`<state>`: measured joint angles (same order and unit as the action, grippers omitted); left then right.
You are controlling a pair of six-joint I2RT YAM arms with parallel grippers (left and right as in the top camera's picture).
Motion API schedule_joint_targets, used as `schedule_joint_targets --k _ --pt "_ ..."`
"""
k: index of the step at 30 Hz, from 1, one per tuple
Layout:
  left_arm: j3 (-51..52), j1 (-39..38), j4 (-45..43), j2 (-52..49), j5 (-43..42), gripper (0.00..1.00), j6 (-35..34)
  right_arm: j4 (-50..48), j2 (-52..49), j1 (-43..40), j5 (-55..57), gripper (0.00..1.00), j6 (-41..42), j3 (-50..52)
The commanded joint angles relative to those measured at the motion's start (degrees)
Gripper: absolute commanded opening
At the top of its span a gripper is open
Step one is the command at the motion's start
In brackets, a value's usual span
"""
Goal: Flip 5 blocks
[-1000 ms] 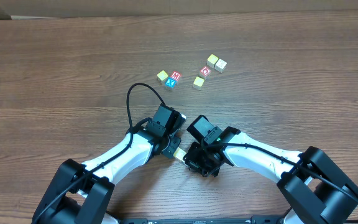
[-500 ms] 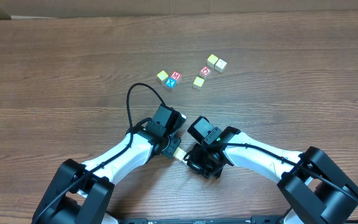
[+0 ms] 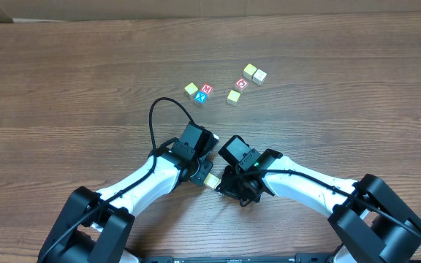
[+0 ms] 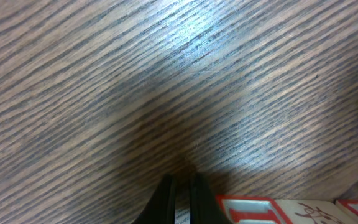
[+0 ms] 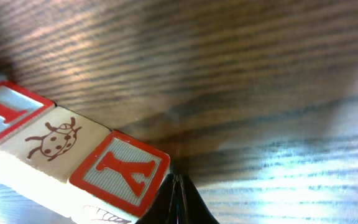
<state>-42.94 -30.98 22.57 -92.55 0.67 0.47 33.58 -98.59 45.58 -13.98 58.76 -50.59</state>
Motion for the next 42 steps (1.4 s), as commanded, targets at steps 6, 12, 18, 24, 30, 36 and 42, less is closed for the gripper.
schedule_joint_targets --k 6,12,18,24,30,36,42 --pt "3.0 -0.2 3.8 -3.7 -0.3 0.04 1.2 -0.5 -0.5 0.1 5.3 0.04 -2.3 0.3" --pt "3.0 -0.1 4.2 -3.7 4.3 0.04 -2.4 -0.3 -0.5 0.1 4.9 0.04 -2.2 0.3" --pt "3.0 1.9 5.7 -3.7 7.1 0.04 -5.9 -0.3 -0.5 0.1 4.9 0.04 -2.2 0.3" --pt "3.0 6.2 8.5 -3.7 6.0 0.04 -7.3 -0.3 -0.5 0.1 4.9 0.04 -2.2 0.3" --pt "3.0 5.7 8.0 -3.7 -1.3 0.04 -3.2 -0.3 -0.5 0.1 4.9 0.04 -2.0 0.3" --pt "3.0 4.2 7.6 -3.7 -7.0 0.04 0.3 -0.3 -0.5 0.1 4.9 0.04 -2.0 0.3" --pt "3.0 2.3 7.5 -3.7 -8.2 0.04 1.1 -0.3 -0.5 0.1 4.9 0.04 -1.8 0.3"
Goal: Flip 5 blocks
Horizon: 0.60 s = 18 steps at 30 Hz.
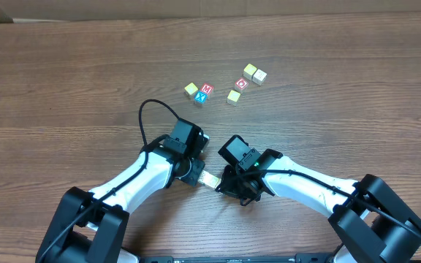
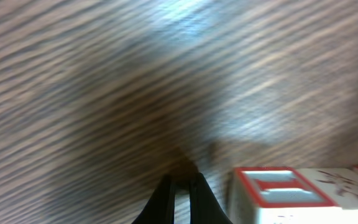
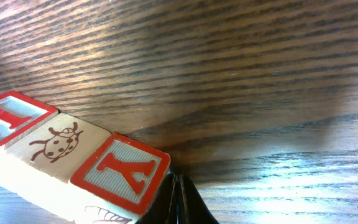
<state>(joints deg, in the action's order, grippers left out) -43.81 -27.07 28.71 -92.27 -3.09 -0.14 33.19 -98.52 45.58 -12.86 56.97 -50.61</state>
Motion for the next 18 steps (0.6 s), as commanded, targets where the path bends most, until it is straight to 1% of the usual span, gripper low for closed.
schedule_joint_targets --k 1,18 --pt "3.9 -1.7 1.4 -4.0 -4.4 0.04 1.7 0.1 -0.6 0.1 3.8 0.04 0.0 0.3" --pt "3.9 -1.9 0.8 -4.0 -4.4 0.04 1.7 0.1 -0.6 0.1 0.7 0.04 3.3 0.3"
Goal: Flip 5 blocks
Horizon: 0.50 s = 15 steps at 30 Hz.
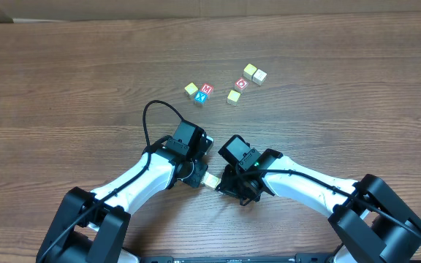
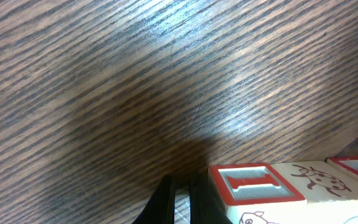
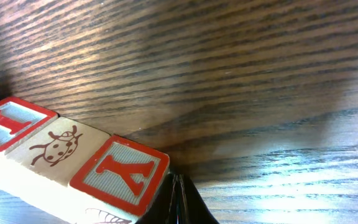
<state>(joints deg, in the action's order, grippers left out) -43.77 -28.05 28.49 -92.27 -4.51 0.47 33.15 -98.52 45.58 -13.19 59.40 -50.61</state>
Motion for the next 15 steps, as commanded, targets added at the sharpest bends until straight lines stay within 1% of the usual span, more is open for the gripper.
schedule_joint_targets --k 1,15 --pt "3.9 -0.9 0.9 -4.0 -3.0 0.04 1.1 0.1 -0.6 0.1 0.9 0.04 0.9 0.3" --pt "3.9 -0.9 -0.3 -4.0 -2.6 0.04 1.1 0.1 -0.6 0.6 -1.3 0.04 5.5 0.3"
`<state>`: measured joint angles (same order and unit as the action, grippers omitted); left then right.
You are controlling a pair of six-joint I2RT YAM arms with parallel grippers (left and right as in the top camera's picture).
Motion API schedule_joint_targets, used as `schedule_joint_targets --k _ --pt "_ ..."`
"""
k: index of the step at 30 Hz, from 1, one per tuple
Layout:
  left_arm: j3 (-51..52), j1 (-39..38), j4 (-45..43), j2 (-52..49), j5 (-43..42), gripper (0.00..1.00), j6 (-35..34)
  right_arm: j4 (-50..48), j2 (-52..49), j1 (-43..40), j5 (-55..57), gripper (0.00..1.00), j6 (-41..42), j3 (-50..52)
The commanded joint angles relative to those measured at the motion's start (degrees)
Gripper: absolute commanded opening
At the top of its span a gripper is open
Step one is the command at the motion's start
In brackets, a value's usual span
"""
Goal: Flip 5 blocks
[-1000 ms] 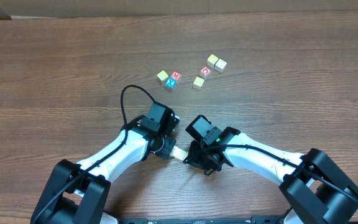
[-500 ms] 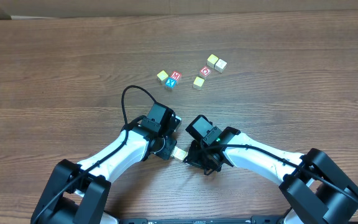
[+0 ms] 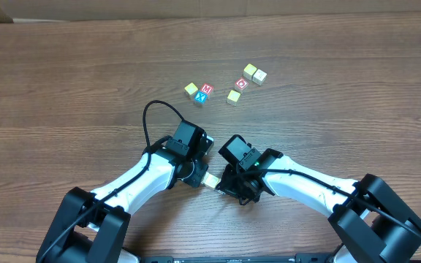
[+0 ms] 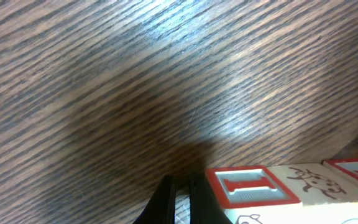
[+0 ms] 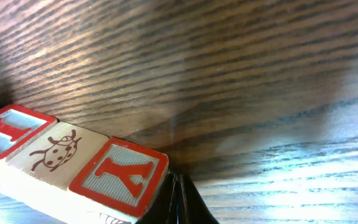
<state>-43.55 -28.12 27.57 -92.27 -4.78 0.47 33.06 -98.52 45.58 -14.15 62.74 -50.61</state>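
Note:
A short row of three blocks lies between my two grippers. In the left wrist view it shows a red I block, a ladybug block and part of a red block. My left gripper is shut, its tips right beside the I end. In the right wrist view the red Y block comes first, then the ladybug block and the I block. My right gripper is shut against the Y end. Neither gripper holds anything.
Several loose blocks sit farther back on the wooden table: a yellow one, a red and blue pair, another yellow one, a red O block and two pale ones.
Almost nothing has changed. In the left wrist view the I block sits a touch lower. In the right wrist view the row is tilted slightly more. Both grippers remain shut.
At first both shut grippers stood at the ends of the three-block row. Then my left gripper was off to the left, with a gap to the I block. After that it was back beside the I block and remains there. My right gripper stayed at the Y end.

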Motion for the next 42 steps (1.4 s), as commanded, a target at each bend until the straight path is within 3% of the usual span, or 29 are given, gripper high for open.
schedule_joint_targets --k 1,12,42 --pt "3.7 -0.8 0.7 -4.0 -2.3 0.04 1.2 0.1 -0.6 0.9 -0.3 0.04 2.6 0.3" --pt "3.7 -0.9 0.6 -4.0 -2.3 0.04 1.3 0.2 -0.6 1.4 -1.4 0.04 6.1 0.3" --pt "3.7 -4.6 -2.1 -4.0 2.4 0.04 2.2 0.0 -0.6 3.7 -1.9 0.04 6.3 0.3"
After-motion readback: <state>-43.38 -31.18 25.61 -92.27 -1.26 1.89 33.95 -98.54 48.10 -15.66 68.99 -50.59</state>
